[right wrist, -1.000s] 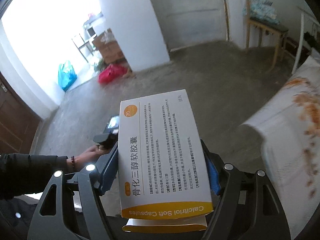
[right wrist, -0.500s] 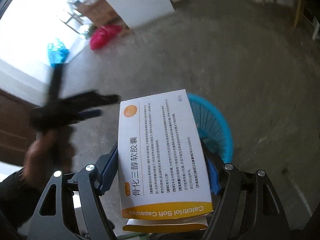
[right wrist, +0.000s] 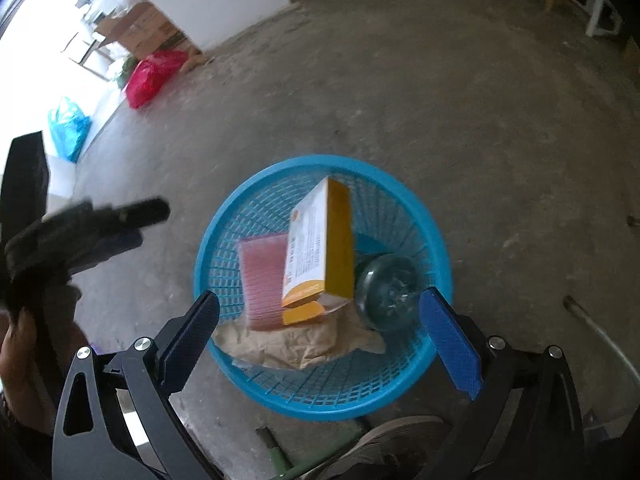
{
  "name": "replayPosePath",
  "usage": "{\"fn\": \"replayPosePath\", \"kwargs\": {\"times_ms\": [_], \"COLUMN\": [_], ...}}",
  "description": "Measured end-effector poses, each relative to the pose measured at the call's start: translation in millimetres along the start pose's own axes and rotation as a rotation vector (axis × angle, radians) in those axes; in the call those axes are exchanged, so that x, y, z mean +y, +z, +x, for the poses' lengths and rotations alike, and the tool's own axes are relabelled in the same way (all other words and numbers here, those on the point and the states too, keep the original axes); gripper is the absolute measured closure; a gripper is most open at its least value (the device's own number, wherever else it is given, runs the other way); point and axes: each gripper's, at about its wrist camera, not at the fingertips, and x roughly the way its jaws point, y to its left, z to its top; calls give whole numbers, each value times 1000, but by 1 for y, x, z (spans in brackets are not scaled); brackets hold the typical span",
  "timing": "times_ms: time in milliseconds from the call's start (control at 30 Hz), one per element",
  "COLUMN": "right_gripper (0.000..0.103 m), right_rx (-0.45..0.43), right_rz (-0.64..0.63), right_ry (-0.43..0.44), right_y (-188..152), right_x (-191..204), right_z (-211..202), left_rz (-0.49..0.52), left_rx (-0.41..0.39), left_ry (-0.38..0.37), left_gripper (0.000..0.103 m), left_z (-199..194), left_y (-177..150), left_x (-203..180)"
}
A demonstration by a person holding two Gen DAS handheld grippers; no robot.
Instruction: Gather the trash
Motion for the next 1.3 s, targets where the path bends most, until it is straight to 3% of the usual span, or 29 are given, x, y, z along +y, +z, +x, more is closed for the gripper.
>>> {"fn": "replayPosePath", "kwargs": {"times_ms": [200,400,633,933,967,1033,1100,1133,1200,1300], "right_gripper": [6,6,6,6,6,6,6,6,6,6], "right_rx": [-100,-181,-309,-334,-337,-344,-345,-345,-350,-350], "right_rz": [118,140,283,287,291,302,314,321,321,315], "right_ry": [-59,-232,-180,-146,-143,-132,-123,-117,-111,-117], "right_y": [-16,-39,-60,-67,-67,-68,-70,-70,-71,-71], "right_x": [-3,7,-29,-31,-32,-35,-37,-38,-38,-37], "right_z": [-38,-85,-124,-126,-125,-126,-126,-126,-127,-126], "left_rz": [251,477,459,536,533,529,532,516,504,438], "left_rx": [-23,-78,-122,-261,-302,-495,-707,-729,-641,-538], "left_ry": [148,266,275,290,288,330,444,480,492,411], "left_gripper": [12,12,8,8,8,8,8,8,8,8], "left_z": [-12,-10,-4,-31,-40,-74,-95,-95,-84,-75], "left_y": [-30,-66,-78,-92,-93,-102,-115,-112,-94,-79], "left_x": [-43,-75,-84,-106,-107,-107,-108,-108,-105,-94]}}
